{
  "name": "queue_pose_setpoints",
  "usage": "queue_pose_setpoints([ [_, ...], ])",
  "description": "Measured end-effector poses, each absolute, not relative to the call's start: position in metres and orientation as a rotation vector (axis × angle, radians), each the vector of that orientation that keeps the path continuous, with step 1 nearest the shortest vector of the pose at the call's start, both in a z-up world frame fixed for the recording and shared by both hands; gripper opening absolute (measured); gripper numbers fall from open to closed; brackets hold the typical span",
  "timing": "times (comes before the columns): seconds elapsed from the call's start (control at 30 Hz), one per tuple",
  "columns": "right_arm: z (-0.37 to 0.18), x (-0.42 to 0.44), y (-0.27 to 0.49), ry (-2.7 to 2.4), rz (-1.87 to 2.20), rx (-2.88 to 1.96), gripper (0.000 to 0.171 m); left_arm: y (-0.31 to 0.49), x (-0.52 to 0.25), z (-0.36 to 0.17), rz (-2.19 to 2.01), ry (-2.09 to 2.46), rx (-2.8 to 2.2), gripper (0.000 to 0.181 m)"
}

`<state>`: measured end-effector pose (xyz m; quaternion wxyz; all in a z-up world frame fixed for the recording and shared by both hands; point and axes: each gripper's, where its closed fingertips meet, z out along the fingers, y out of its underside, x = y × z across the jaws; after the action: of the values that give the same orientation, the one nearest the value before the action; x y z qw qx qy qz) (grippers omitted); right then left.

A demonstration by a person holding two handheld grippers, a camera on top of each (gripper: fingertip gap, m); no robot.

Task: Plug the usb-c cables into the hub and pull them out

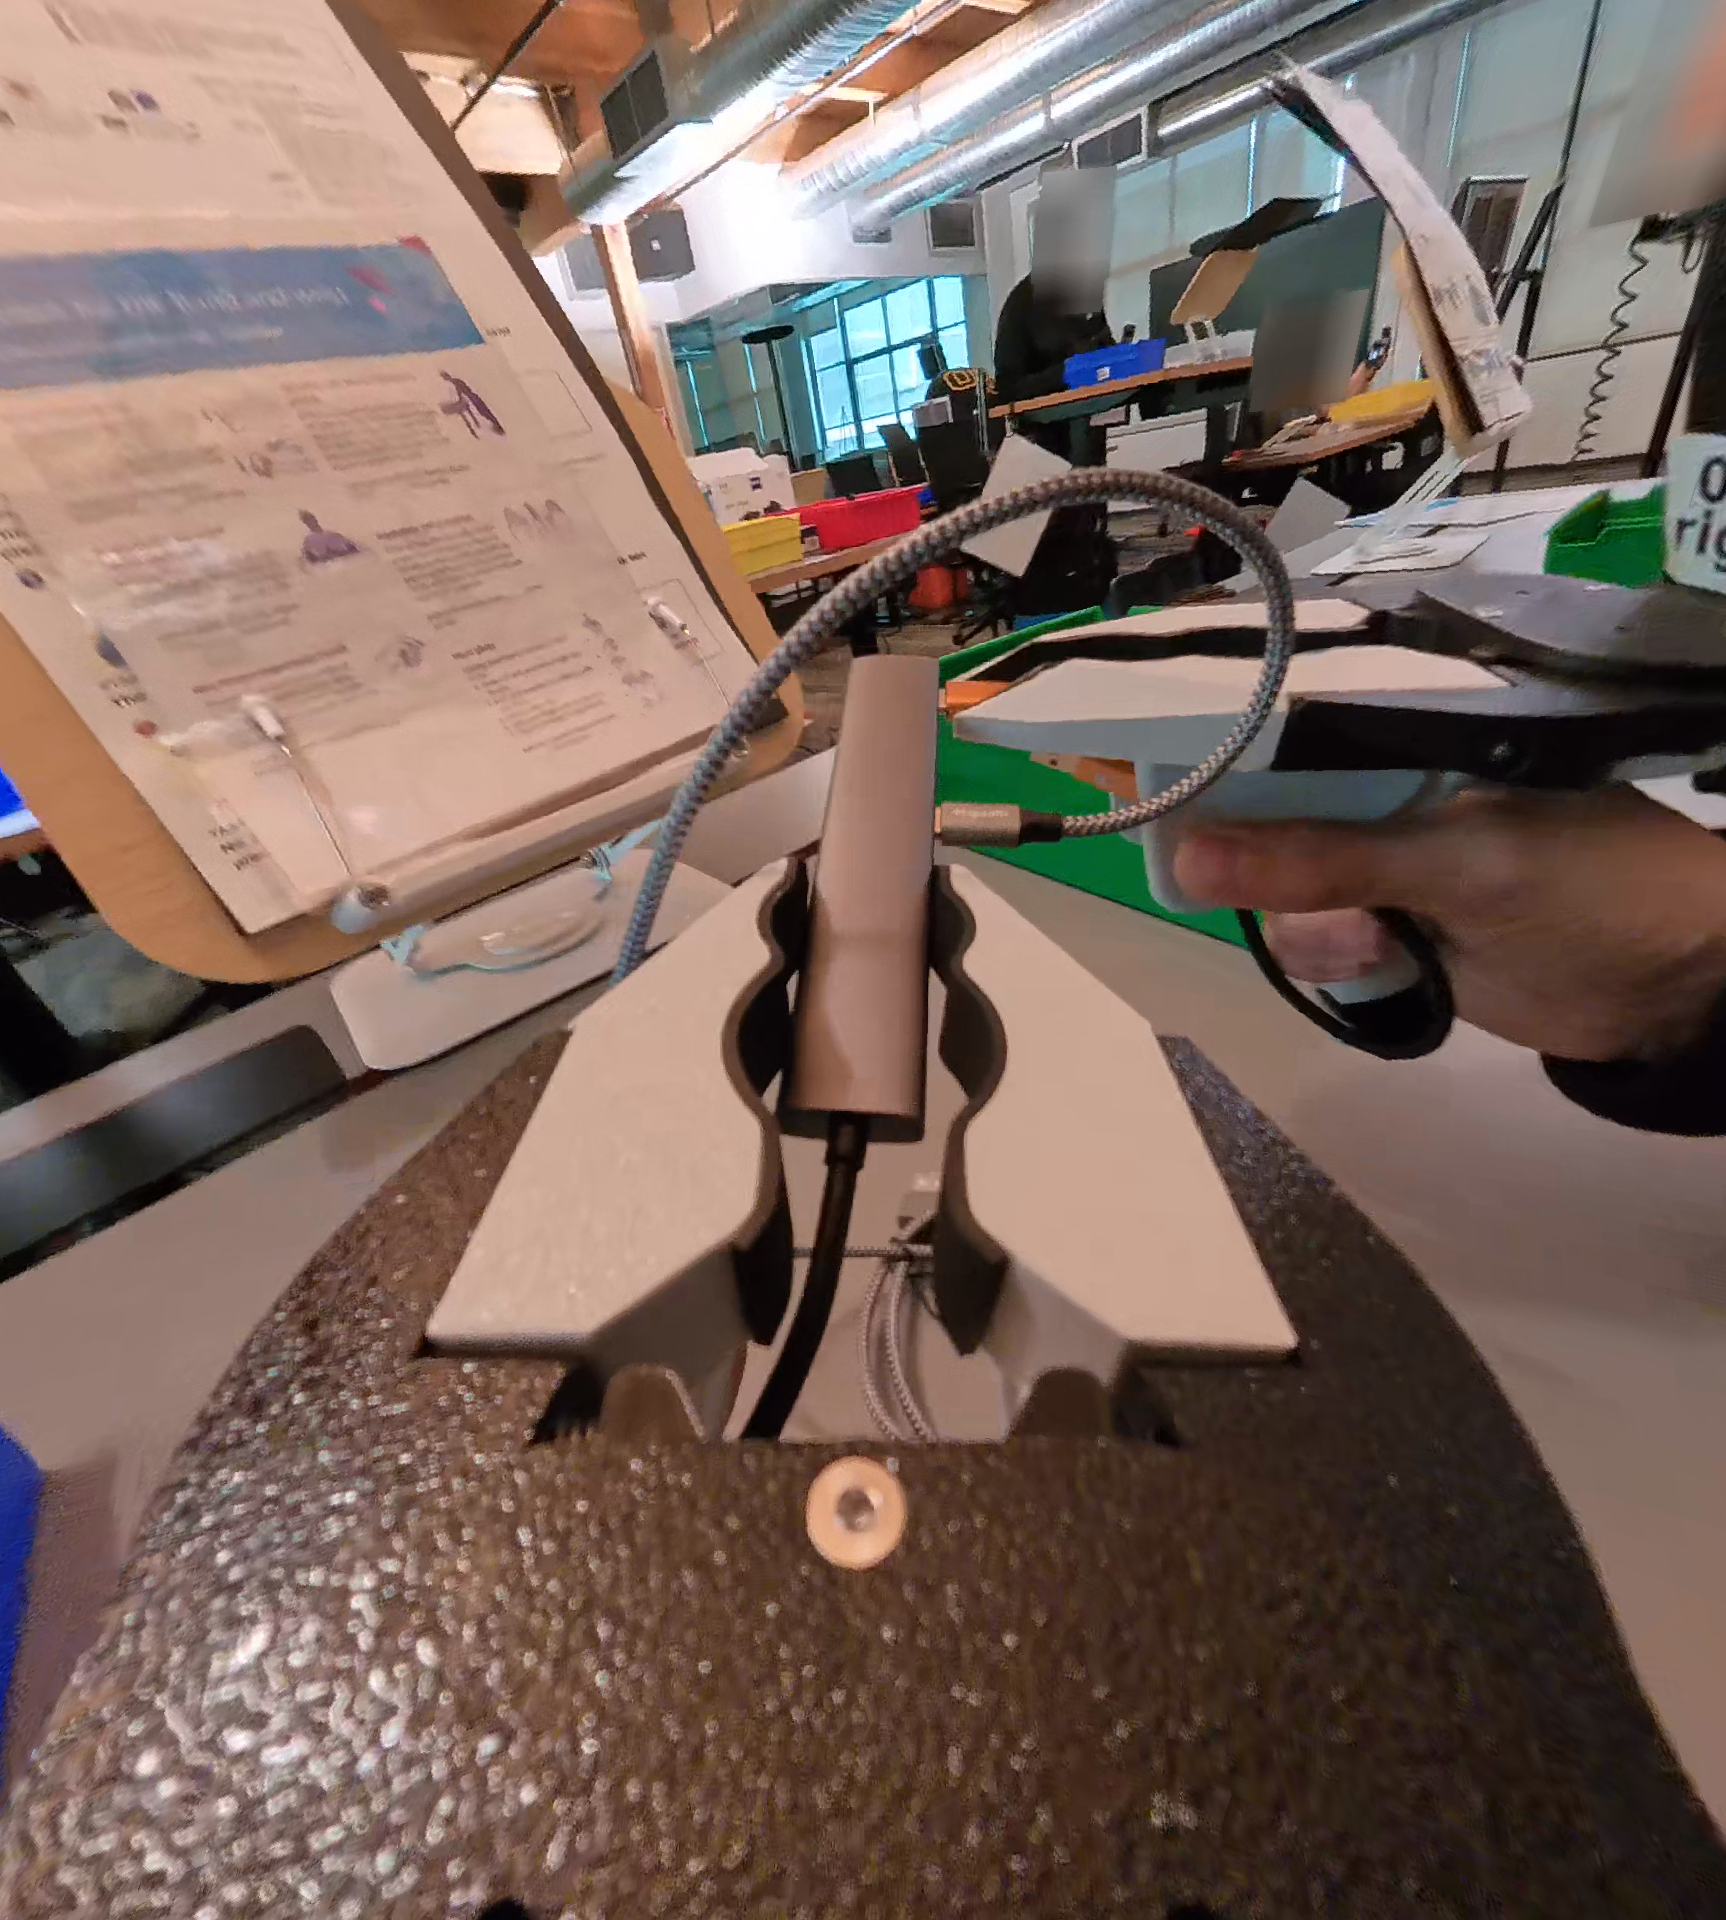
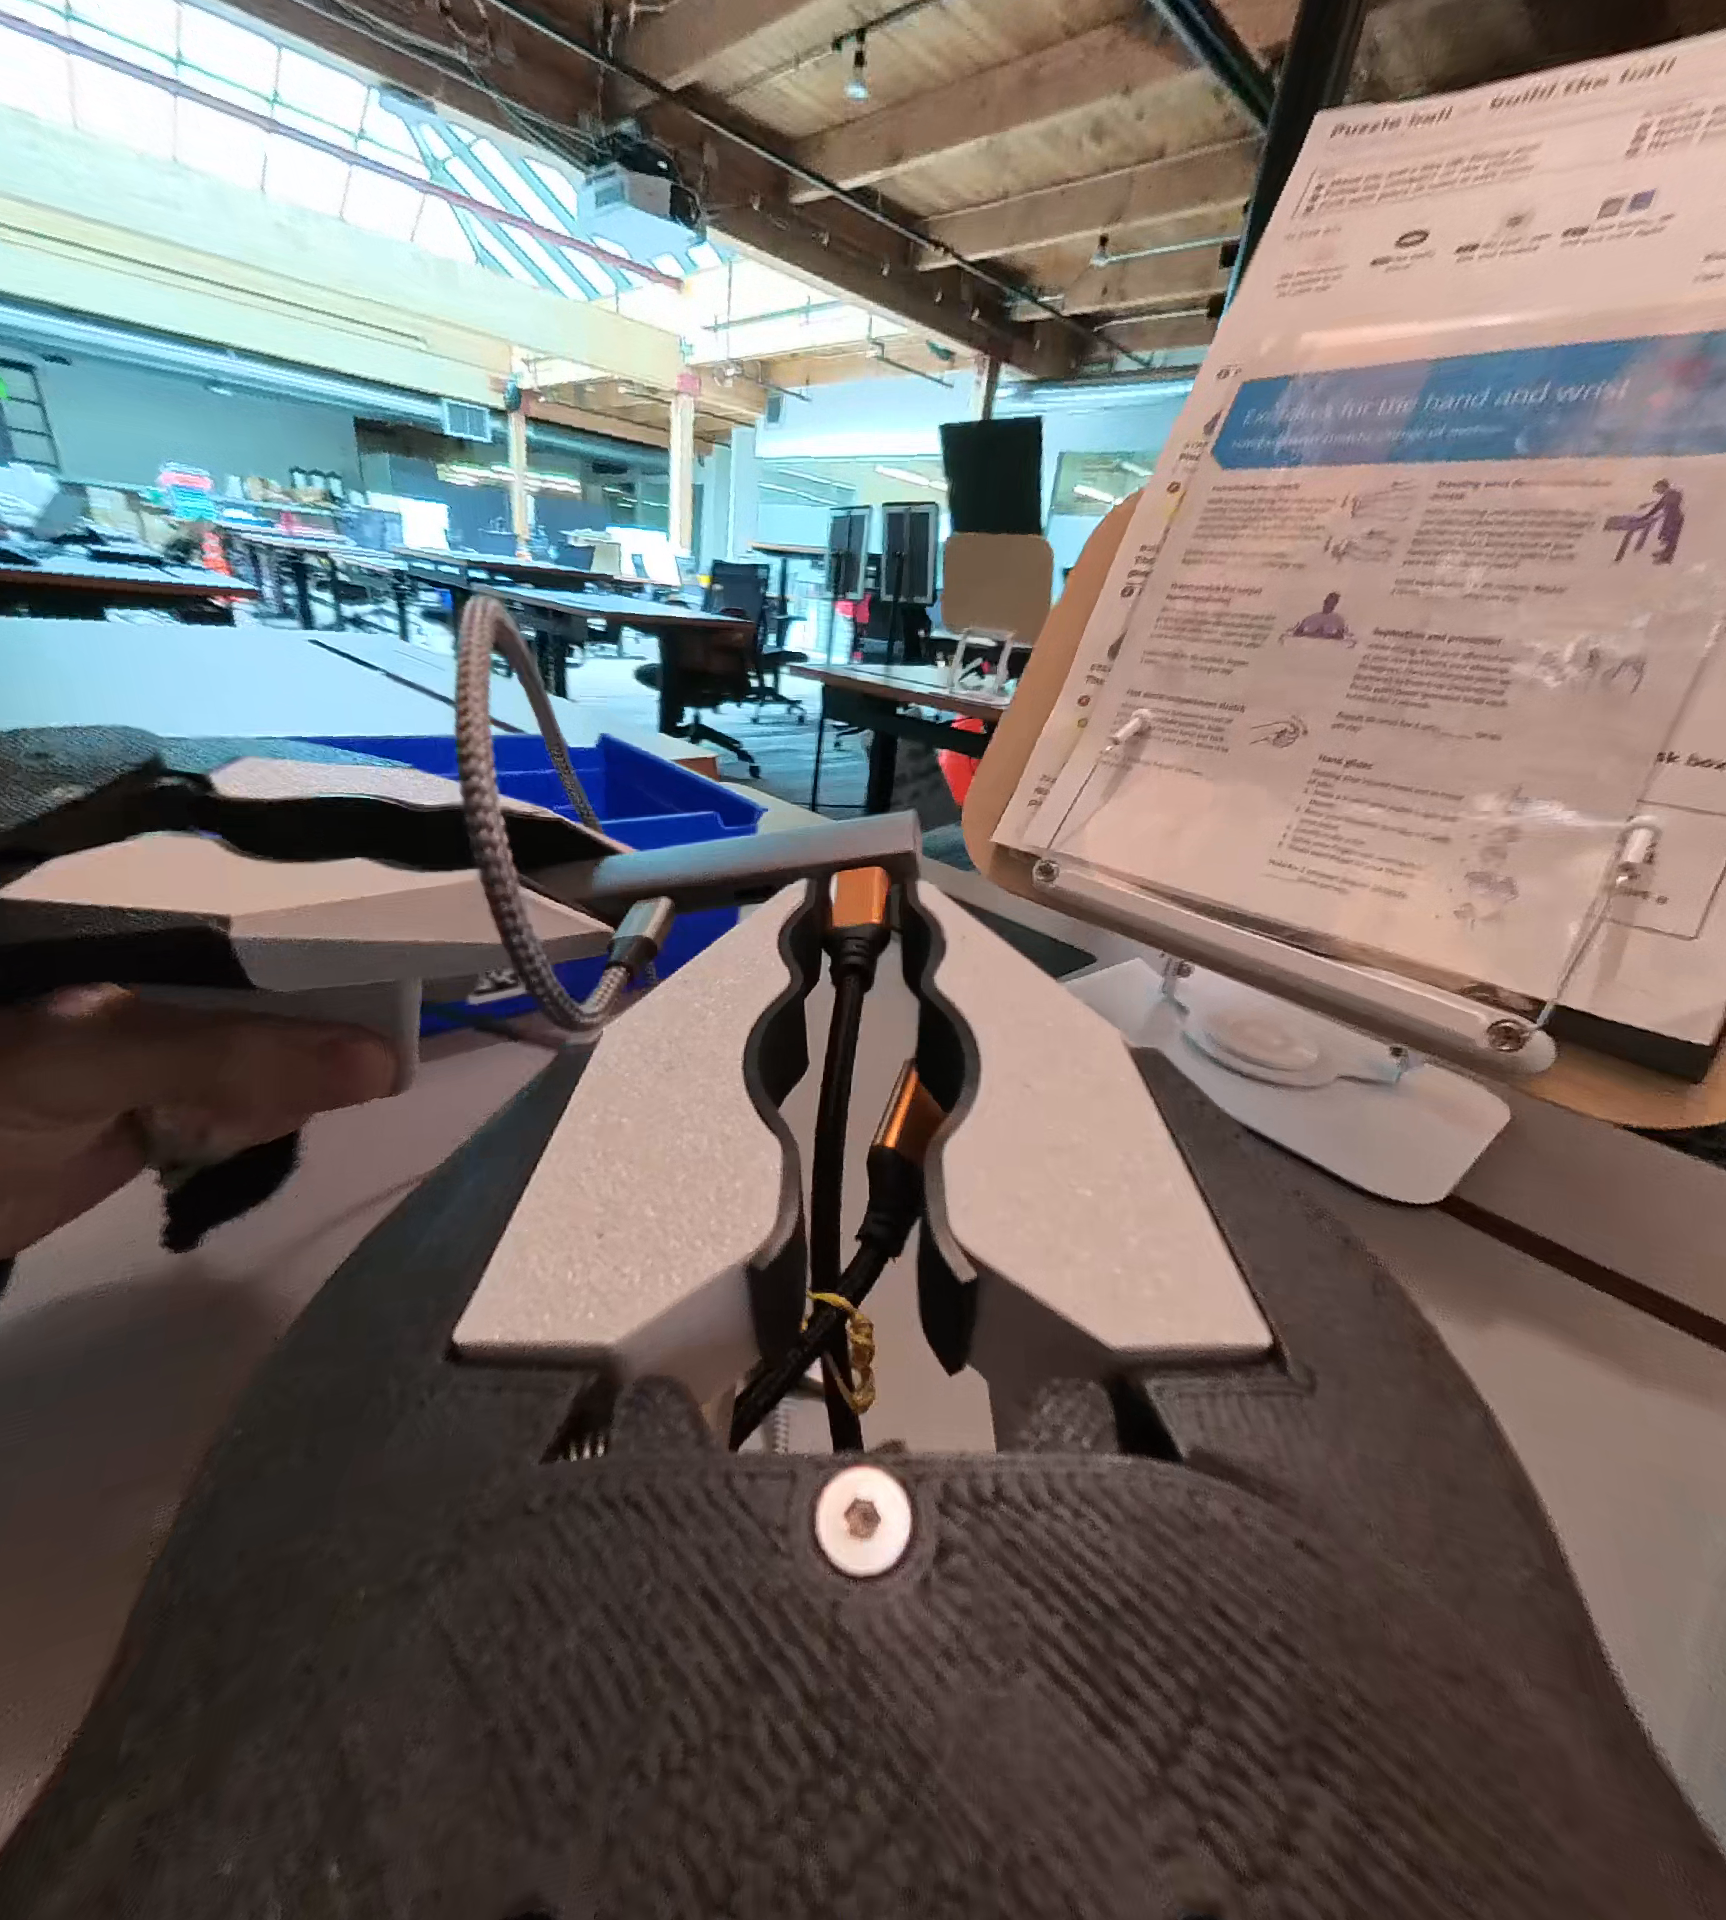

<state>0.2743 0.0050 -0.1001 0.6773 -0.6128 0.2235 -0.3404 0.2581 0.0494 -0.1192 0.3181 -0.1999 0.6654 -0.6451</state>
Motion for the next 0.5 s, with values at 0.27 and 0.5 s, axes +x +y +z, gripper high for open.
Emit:
queue_pose_setpoints([
  [0.27, -0.105, 0.277, 0.005, 0.447, -0.922, -1.424, 0.011, 0.048, 0.26, -0.127, -1.769, 1.809, -0.631, 0.022],
  [0.5, -0.108, 0.279, 0.013, 0.535, -0.902, -1.493, 0.012, 0.059, 0.265, -0.125, -1.835, 1.789, -0.718, 0.023],
])
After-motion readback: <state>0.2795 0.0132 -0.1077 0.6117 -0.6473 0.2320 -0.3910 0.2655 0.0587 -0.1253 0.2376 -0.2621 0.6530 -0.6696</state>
